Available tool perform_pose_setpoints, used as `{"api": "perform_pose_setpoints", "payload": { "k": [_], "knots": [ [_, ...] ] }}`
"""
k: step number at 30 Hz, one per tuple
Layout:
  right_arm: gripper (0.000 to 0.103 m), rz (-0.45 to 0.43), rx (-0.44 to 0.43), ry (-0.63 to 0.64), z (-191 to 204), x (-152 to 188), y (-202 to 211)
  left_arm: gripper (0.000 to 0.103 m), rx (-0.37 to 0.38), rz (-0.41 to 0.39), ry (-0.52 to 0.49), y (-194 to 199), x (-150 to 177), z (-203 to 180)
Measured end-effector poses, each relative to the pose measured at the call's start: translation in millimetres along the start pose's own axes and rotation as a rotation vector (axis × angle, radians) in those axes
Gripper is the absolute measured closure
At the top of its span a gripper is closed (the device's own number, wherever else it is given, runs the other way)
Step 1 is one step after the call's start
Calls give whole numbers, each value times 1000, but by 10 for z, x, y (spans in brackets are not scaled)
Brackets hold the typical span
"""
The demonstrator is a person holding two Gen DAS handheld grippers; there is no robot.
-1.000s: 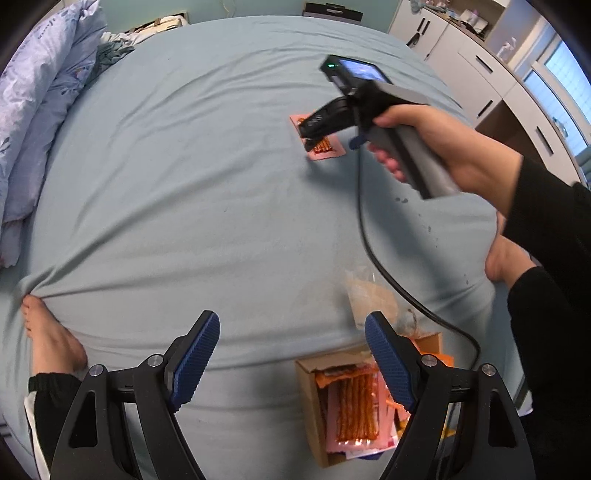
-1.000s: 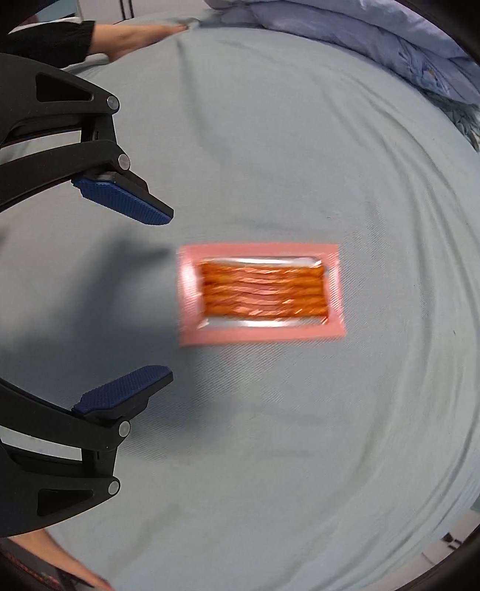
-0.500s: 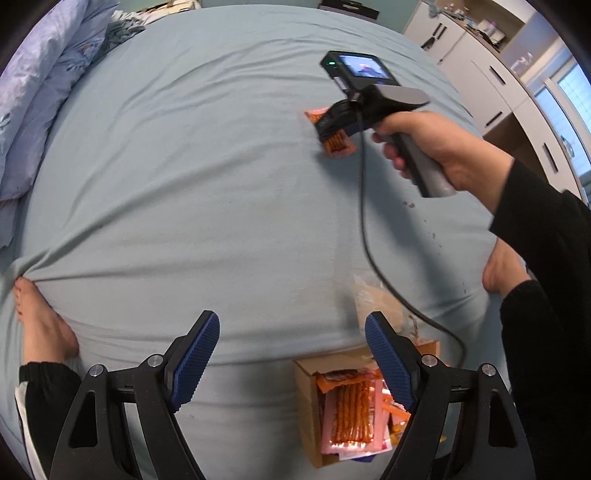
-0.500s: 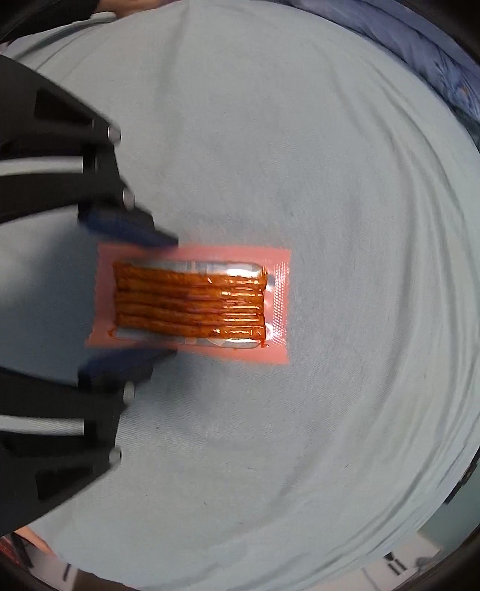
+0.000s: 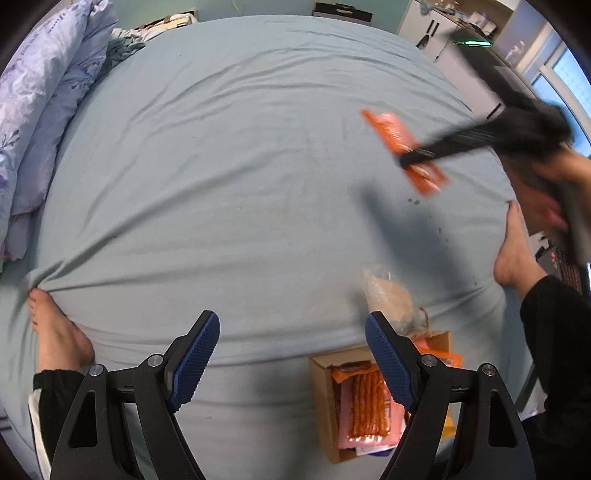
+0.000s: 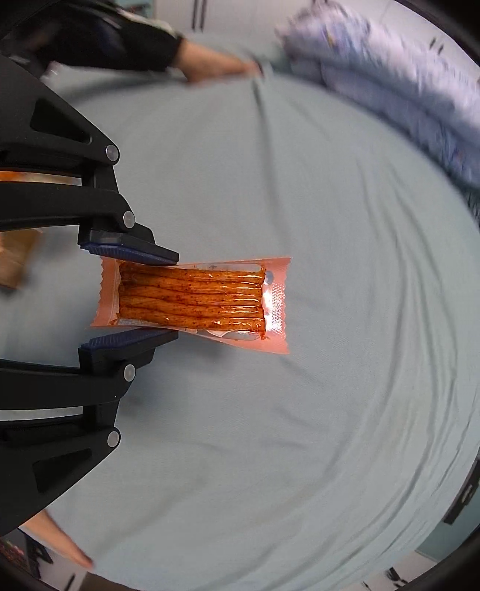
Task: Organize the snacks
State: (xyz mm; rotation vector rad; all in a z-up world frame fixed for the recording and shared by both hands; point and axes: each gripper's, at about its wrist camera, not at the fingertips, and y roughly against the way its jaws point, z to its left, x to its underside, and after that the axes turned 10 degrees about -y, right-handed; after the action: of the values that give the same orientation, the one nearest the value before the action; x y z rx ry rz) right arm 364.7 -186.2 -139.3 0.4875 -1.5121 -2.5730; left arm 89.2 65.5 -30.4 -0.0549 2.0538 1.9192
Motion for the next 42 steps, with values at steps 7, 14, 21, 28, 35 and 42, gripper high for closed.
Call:
{"api": "perform_pose_setpoints", "payload": {
  "k": [7,14,21,28,35,42],
  "knots": [
    [72,164,-160,10,262,1104,384,21,10,1,9,28,6,8],
    [67,443,-67,74,612,2013,-168,21,-29,-33,-38,103,20,-92],
    [27,407,-66,17,607,1663,-238,21,-56,-38,-94,104,31,-201],
    [21,285,42,14,372,1670,216,21,-94,-64,-181,156,60,-375],
    [21,294,91,32,462,1729,260,15,-113,-84,-224,198,61,-480],
    [21,258,94,47,539,1638,510,14,-131,-93,-243,213,53,-520]
  ]
}}
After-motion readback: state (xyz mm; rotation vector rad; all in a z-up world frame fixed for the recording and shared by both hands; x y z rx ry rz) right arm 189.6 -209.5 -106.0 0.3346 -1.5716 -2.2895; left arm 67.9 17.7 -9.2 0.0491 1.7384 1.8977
